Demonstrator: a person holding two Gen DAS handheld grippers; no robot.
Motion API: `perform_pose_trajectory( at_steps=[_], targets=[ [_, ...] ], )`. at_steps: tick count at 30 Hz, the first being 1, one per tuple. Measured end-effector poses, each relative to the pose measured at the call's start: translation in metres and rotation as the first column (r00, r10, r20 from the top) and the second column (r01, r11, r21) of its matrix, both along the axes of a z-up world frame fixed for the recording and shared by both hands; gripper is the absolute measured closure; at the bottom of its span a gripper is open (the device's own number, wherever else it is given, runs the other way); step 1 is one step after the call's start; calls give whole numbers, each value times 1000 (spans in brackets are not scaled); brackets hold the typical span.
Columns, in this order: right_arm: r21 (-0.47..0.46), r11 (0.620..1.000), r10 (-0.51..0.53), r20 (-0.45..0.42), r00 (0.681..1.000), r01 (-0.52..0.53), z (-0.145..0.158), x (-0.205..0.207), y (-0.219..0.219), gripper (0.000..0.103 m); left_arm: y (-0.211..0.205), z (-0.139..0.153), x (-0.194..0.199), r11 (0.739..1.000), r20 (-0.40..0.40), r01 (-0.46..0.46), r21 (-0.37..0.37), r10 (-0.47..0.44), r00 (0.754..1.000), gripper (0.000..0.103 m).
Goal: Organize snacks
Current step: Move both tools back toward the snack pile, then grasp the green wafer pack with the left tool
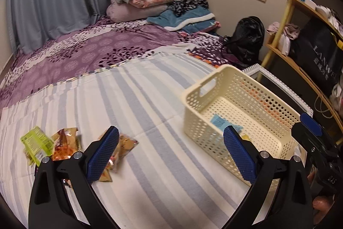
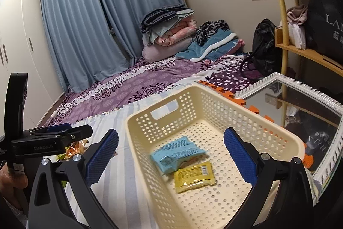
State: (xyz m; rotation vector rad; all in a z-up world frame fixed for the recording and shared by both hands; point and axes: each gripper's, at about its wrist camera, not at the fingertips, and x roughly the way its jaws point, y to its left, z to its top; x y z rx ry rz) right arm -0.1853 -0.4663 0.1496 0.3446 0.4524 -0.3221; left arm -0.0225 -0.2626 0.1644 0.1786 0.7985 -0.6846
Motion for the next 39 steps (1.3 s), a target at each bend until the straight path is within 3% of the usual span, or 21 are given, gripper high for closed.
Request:
perform_pose_trajectory(
  at_steps=[10,20,28,33,39],
  targets=[
    [-26,995,91,-9,996,-91,5,20,38,5,69,3,30,985,-7,-173,-20,172,985,4],
    [-47,978,200,-42,979,-202,4,45,82,5,138,1,65,936,-15,-351,-19,351,936,4],
    [-42,962,265,-78,961,-269,-2,61,105,5,184,-6,99,874,-31,-485,-8,485,874,3],
    [-34,951,301,-107,948,-306,-9,70,115,5,204,-15,126,822,-41,-569,25,570,821,3],
    [-15,942,331,-135,934,-336,-18,82,123,5,223,-51,162,756,-157,-651,67,652,742,3]
  ],
)
